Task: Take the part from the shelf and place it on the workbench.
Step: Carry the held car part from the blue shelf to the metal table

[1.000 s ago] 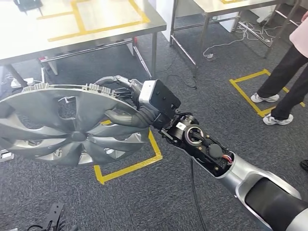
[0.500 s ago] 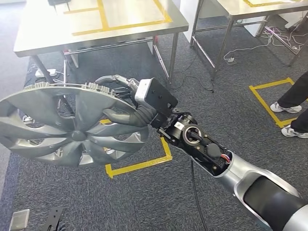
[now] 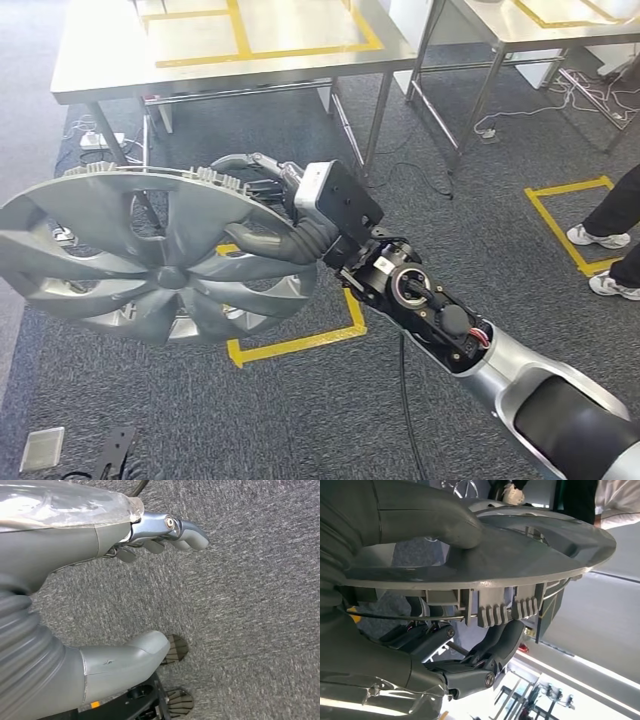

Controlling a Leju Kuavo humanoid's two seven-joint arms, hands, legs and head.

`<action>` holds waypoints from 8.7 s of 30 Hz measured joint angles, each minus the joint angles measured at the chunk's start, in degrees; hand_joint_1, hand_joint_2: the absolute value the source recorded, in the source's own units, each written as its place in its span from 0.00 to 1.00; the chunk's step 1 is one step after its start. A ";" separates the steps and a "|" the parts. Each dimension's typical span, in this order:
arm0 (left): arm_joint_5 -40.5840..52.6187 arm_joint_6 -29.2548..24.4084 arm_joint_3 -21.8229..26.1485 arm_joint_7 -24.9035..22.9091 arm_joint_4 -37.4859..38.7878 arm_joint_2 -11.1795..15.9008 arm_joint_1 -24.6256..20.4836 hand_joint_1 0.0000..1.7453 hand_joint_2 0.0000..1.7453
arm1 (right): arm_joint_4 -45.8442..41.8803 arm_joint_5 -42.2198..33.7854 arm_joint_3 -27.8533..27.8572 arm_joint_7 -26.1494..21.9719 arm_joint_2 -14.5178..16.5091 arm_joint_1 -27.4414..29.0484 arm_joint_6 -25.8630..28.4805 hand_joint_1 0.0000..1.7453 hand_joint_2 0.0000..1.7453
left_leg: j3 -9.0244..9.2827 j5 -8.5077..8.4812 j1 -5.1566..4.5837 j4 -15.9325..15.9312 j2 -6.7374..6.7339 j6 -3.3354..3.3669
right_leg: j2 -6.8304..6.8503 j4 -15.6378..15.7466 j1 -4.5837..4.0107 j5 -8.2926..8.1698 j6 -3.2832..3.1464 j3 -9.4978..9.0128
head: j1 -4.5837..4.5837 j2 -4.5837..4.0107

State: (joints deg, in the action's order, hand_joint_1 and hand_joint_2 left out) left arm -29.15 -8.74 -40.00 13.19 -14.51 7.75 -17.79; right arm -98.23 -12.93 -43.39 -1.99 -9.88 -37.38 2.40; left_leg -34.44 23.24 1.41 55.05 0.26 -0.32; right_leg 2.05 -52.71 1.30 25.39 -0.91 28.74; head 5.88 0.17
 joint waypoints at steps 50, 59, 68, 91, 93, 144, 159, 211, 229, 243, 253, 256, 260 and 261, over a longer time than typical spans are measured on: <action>-1.26 0.09 0.01 -1.54 0.00 0.25 0.12 0.00 1.00 | -0.67 -2.28 0.90 -0.13 -1.96 0.25 0.30 1.00 1.00 | 0.10 -0.06 -0.15 0.02 -0.14 -0.09 | 0.00 -0.61 0.22 0.61 3.46 0.34 | -0.46 0.00; -1.40 0.02 0.00 -1.54 0.00 0.25 0.15 0.00 1.00 | -0.68 -2.30 0.90 -0.13 -2.24 0.23 0.29 1.00 1.00 | 0.10 -0.06 -0.14 0.02 -0.14 -0.09 | 0.00 -0.62 0.22 0.61 3.46 0.33 | -0.46 0.00; -1.71 0.00 0.01 -1.54 0.00 0.25 0.20 0.00 1.00 | -0.69 -2.30 0.90 -0.15 -2.25 0.21 0.27 1.00 1.00 | 0.10 -0.06 -0.14 0.02 -0.13 -0.09 | 0.00 -0.62 0.22 0.61 3.46 0.33 | -0.46 0.00; -1.65 0.04 0.02 -1.54 0.00 0.25 0.42 0.00 1.00 | -0.70 -2.32 0.90 -0.20 -2.39 0.18 0.11 1.00 1.00 | 0.10 -0.06 -0.13 0.02 -0.14 -0.09 | 0.00 -0.62 0.22 0.61 3.46 0.34 | -0.46 0.00; -1.52 0.09 0.02 -1.54 0.00 0.25 0.42 0.00 1.00 | -0.83 -2.32 0.91 -0.19 -2.47 0.20 0.11 1.00 1.00 | 0.10 -0.06 -0.13 0.02 -0.14 -0.09 | 0.00 -0.62 0.22 0.61 3.46 0.35 | -0.46 0.00; -1.16 0.68 0.02 -1.66 0.00 0.24 -0.40 0.00 1.00 | -3.01 -2.06 2.05 0.27 -3.75 0.85 0.13 1.00 1.00 | 2.52 2.22 -1.05 0.13 0.88 0.90 | -2.19 -3.78 -0.82 -2.12 1.71 5.24 | -0.91 0.00; -0.64 1.47 0.02 -1.68 0.00 0.32 -0.63 0.00 1.00 | -3.76 -1.10 2.94 1.19 -4.11 1.49 1.59 1.00 1.00 | -2.46 -2.09 -0.97 1.06 -0.22 -0.23 | -2.32 -1.95 -0.93 1.97 0.72 0.26 | -1.77 0.00; 0.11 1.82 0.02 -1.69 -0.02 -0.11 -2.05 0.00 1.00 | -6.37 -0.01 4.87 1.74 -4.76 2.63 1.21 1.00 1.00 | 1.72 5.90 -1.48 7.89 0.37 0.32 | -2.45 -1.06 -1.60 -4.16 -0.62 5.03 | -1.22 0.00; 0.66 2.12 0.02 -1.71 -0.02 -0.05 -2.36 0.00 1.00 | -6.45 0.65 5.61 1.88 -4.83 3.12 1.21 1.00 1.00 | 0.72 -0.68 -1.04 -0.64 0.05 2.15 | -2.48 -18.59 -1.04 7.67 2.67 9.06 | -0.83 0.00; 1.40 2.56 0.02 -2.54 -0.02 -0.85 -3.38 0.00 1.00 | -6.59 0.18 7.56 2.65 -5.35 3.89 2.32 1.00 1.00 | -2.84 7.05 -1.20 13.10 0.16 -0.56 | -2.61 -0.82 -1.30 -2.63 -0.50 2.90 | -1.06 0.00; 1.51 2.51 0.02 -2.89 -0.01 -0.83 -2.84 0.00 1.00 | -6.51 -1.27 7.61 2.35 -5.36 4.55 3.04 1.00 1.00 | -2.41 -2.58 -1.45 -0.65 0.14 1.21 | -2.90 -1.16 -1.68 2.01 1.17 -1.95 | -1.50 0.00; 1.58 2.53 0.01 -2.90 -0.02 -0.94 -2.81 0.00 1.00 | -6.50 -1.38 7.67 2.27 -5.39 4.52 3.30 1.00 1.00 | -0.62 -2.10 -1.25 -0.93 0.23 2.19 | -2.65 -5.48 -1.47 3.78 1.94 -0.54 | -1.34 0.00; 1.73 2.56 0.02 -2.90 -0.01 -0.96 -2.79 0.00 1.00 | -6.50 -1.54 7.81 2.11 -5.45 4.75 3.65 1.00 1.00 | 1.21 -0.32 -1.27 -0.94 0.24 2.53 | -2.54 -18.76 -1.17 9.03 2.73 8.27 | -1.10 0.00; 1.73 2.57 0.02 -2.90 0.00 -0.97 -2.73 0.00 1.00 | -6.50 -1.54 7.81 2.11 -5.46 4.84 3.67 1.00 1.00 | 1.94 0.24 -1.27 -0.93 0.30 2.49 | -2.54 -18.61 -1.09 8.91 2.80 9.14 | -1.02 0.00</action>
State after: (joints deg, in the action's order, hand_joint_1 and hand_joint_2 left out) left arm -27.42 -6.17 -39.98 10.29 -14.51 6.78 -20.51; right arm -104.74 -14.47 -35.57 0.12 -15.34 -32.53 6.07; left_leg -32.50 23.48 0.13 54.12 0.55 2.18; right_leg -0.49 -71.32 0.21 34.30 1.90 37.88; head 4.86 0.17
